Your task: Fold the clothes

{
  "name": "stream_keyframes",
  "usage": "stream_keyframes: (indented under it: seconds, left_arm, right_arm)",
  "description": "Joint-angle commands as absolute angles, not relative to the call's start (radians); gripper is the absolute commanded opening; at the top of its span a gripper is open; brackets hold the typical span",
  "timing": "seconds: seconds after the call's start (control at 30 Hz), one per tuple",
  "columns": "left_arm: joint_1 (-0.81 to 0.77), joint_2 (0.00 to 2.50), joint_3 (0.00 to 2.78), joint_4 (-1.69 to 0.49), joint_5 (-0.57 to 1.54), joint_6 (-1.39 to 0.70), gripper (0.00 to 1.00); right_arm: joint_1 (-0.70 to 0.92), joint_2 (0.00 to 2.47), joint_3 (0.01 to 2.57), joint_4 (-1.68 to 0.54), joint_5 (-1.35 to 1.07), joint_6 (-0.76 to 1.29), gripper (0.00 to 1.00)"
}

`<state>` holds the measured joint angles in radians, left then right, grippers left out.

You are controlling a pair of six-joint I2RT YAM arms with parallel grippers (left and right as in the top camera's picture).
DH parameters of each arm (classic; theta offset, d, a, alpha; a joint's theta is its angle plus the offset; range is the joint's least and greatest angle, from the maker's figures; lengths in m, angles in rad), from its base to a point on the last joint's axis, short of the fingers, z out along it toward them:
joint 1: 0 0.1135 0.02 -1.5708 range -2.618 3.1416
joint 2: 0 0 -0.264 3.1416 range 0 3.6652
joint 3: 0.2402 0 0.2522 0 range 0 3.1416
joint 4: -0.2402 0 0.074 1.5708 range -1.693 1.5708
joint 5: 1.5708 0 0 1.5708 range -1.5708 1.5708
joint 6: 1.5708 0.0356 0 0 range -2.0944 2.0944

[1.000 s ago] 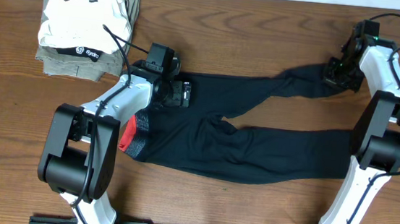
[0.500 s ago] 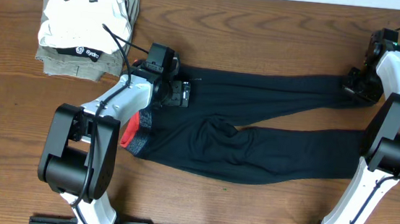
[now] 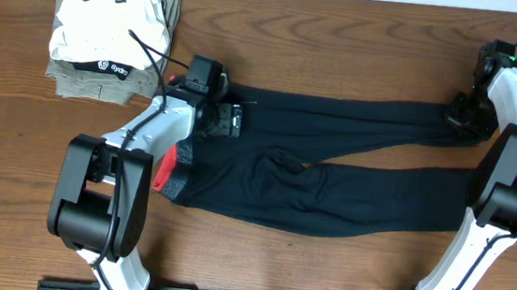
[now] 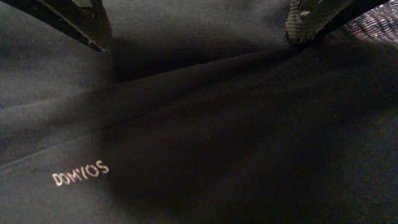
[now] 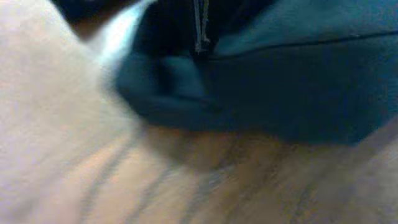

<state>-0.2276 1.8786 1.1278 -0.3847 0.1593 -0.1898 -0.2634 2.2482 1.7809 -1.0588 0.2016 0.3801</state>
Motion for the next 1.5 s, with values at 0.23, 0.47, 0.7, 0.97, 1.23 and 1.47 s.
stream_keyframes:
  seconds: [0.23, 0.47, 0.7, 0.97, 1.23, 1.47]
  left_arm:
    - [-0.135, 1.890, 1.121, -0.391, 0.127, -0.256, 0.91]
    - [-0.146, 1.872, 1.124, -0.392, 0.196, -0.217, 0.91]
    - [-0.162, 1.748, 1.130, -0.392, 0.228, -0.196, 0.91]
    - [-0.211, 1.599, 1.130, -0.410, 0.244, -0.199, 0.91]
    - [-0.184, 1.609, 1.130, -0.411, 0.209, -0.192, 0.91]
    - [-0.131, 1.609, 1.130, -0.459, 0.208, -0.191, 0.91]
  right_arm:
    - [-0.280, 2.130, 1.782, -1.093, 0.248, 0.419, 0.01]
    - [-0.261, 2.130, 1.782, -1.083, 0.110, 0.416, 0.01]
    - [-0.231, 2.129, 1.782, -1.066, -0.084, 0.312, 0.01]
    - [-0.179, 2.129, 1.782, -1.062, -0.277, 0.155, 0.19]
    - [-0.177, 2.129, 1.782, -1.063, -0.121, 0.227, 0.79]
    - [-0.203, 2.129, 1.782, -1.083, -0.094, 0.239, 0.80]
